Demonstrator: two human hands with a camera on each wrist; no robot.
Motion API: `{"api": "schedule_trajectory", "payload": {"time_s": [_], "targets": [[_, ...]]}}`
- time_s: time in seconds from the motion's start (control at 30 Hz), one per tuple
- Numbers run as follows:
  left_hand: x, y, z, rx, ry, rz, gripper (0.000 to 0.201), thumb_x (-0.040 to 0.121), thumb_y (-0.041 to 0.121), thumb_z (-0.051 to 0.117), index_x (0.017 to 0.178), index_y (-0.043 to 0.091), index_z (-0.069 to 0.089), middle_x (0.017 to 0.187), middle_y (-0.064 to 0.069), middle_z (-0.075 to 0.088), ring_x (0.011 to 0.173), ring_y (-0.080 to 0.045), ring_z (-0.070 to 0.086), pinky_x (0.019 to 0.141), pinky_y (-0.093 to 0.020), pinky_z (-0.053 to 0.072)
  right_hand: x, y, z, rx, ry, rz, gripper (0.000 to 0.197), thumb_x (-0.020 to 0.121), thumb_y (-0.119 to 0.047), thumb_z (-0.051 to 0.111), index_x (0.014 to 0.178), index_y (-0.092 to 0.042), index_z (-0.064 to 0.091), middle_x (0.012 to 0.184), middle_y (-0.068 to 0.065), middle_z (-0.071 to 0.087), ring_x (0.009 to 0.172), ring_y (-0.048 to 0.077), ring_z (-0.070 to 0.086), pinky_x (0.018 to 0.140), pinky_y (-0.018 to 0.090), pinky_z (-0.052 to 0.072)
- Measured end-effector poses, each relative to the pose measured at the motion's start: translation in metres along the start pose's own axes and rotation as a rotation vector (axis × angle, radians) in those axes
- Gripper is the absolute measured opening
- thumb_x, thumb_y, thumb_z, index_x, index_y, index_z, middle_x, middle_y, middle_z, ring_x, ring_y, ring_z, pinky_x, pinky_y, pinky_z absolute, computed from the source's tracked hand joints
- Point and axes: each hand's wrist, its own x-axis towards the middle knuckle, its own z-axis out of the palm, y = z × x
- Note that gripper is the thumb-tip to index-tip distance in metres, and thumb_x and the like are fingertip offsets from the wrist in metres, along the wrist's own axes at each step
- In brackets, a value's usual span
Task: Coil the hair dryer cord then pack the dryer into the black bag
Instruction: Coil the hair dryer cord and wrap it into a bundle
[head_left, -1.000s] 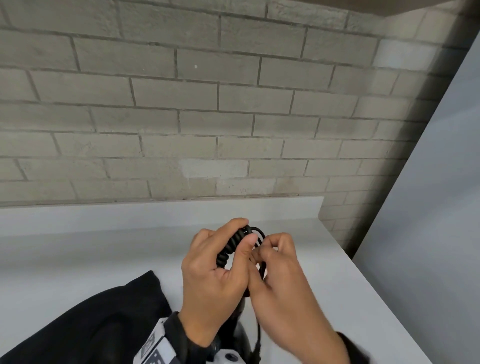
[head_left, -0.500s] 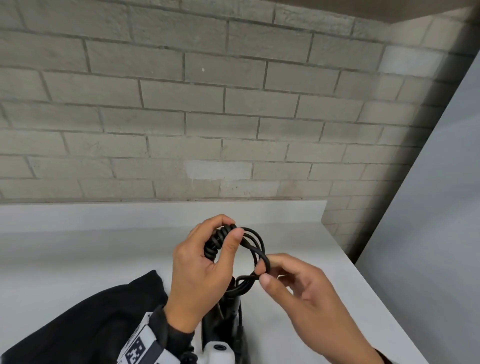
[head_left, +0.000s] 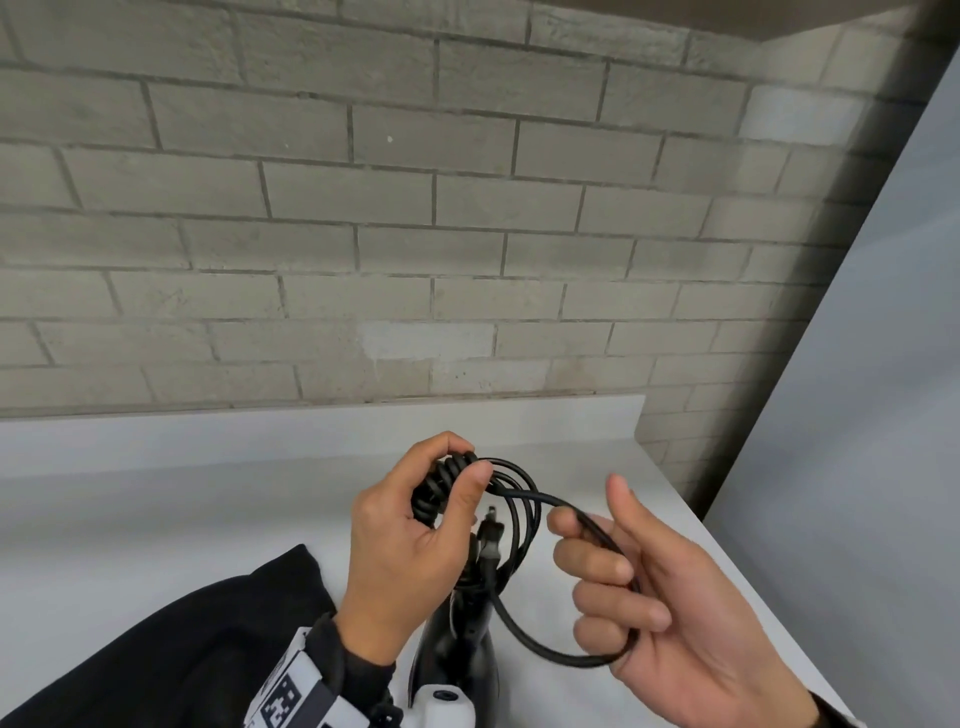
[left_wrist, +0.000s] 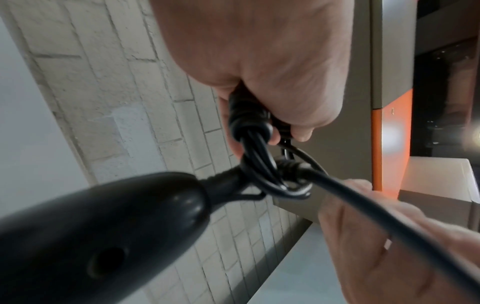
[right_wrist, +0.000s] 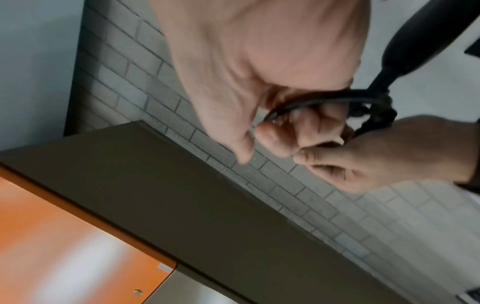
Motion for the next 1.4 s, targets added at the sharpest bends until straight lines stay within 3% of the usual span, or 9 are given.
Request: {"api": "schedule_trajectory", "payload": {"time_s": [0.2,0.3,0.4,0.5,0.7,0.93,1.07,1.23,1.4], "targets": [[0.006,-0.012,-0.014,0.014,0.101,-0.074,0.016,0.086,0.047,0.062,0.097,0.035,0.065,0.075,0.003,0.068,0.064,-0.018,0.068,0.064,-0.029,0.055,0.003,0.029,-0.041,-0.435,-0.097,-0.313,0.033,0.068,-0.027,0.089,0.087,-0.010,0.069,0.070,0.005,0.066,0.086,0.031,0.068,0.091,0.039,0.053],[0.007,-0.012,-0.015,-0.004,0.105,-0.106,0.011,0.090,0.043,0.067,0.096,0.035,0.066,0.077,0.002,0.069,0.066,-0.014,0.070,0.067,-0.020,0.055,0.008,0.044,-0.053,-0.227,0.075,-0.316,0.046,0.053,-0.029,0.096,0.079,-0.003,0.068,0.055,0.005,0.047,0.049,0.025,0.057,0.068,0.040,0.058],[0.007,-0.010,-0.013,-0.049,0.106,-0.156,0.012,0.084,0.034,0.067,0.095,0.028,0.066,0.077,0.000,0.069,0.061,-0.014,0.072,0.062,-0.022,0.056,0.009,0.047,-0.052,-0.205,0.274,-0.336,0.062,0.041,-0.045,0.096,0.077,-0.003,0.068,0.053,0.002,0.034,0.035,0.011,0.028,0.036,0.020,0.034],[0.007,-0.009,-0.015,-0.052,0.088,-0.166,0.012,0.083,0.033,0.067,0.094,0.029,0.066,0.078,0.000,0.069,0.059,-0.014,0.071,0.060,-0.020,0.055,0.005,0.041,-0.049,-0.611,0.359,-0.494,0.053,0.058,-0.060,0.080,0.077,-0.011,0.070,0.054,0.002,0.035,0.045,0.013,0.025,0.042,0.019,0.025],[0.007,-0.007,-0.019,0.016,-0.020,-0.085,0.008,0.088,0.036,0.070,0.094,0.037,0.064,0.075,0.004,0.067,0.060,-0.015,0.070,0.060,-0.020,0.053,-0.009,0.016,-0.024,-1.223,0.355,-0.836,0.041,0.074,-0.065,0.066,0.077,-0.024,0.068,0.062,0.006,0.056,0.054,0.022,0.047,0.051,0.029,0.039],[0.001,0.002,-0.017,-0.078,-0.217,0.071,0.021,0.085,0.042,0.070,0.100,0.027,0.067,0.076,0.010,0.067,0.058,-0.013,0.068,0.061,-0.021,0.053,0.003,-0.031,0.016,-1.236,0.347,-1.080,0.012,0.087,-0.035,0.067,0.077,-0.029,0.070,0.062,-0.007,0.058,0.056,0.005,0.048,0.052,0.032,0.049],[-0.002,0.004,-0.015,-0.147,-0.286,0.076,0.041,0.066,0.043,0.088,0.098,0.025,0.069,0.076,0.011,0.066,0.059,-0.014,0.066,0.066,-0.018,0.052,0.018,-0.040,0.033,-1.229,0.279,-1.084,0.013,0.087,-0.029,0.069,0.078,-0.020,0.072,0.059,0.005,0.052,0.055,0.007,0.043,0.048,0.036,0.047],[-0.002,0.004,-0.015,-0.111,-0.249,0.132,0.025,0.076,0.037,0.080,0.092,0.022,0.069,0.074,0.012,0.062,0.064,-0.010,0.059,0.068,-0.017,0.046,0.038,-0.041,0.027,-1.127,0.310,-1.048,0.013,0.083,-0.031,0.069,0.077,-0.020,0.073,0.063,0.022,0.048,0.056,0.013,0.040,0.050,0.019,0.038],[-0.005,0.002,-0.016,-0.118,-0.162,0.110,0.017,0.080,0.034,0.074,0.093,0.025,0.068,0.074,0.018,0.059,0.065,-0.005,0.056,0.067,-0.013,0.044,0.062,-0.030,-0.019,-1.064,0.379,-0.901,0.019,0.084,-0.040,0.066,0.078,-0.022,0.069,0.061,-0.007,0.052,0.056,0.008,0.042,0.054,0.022,0.039]]}}
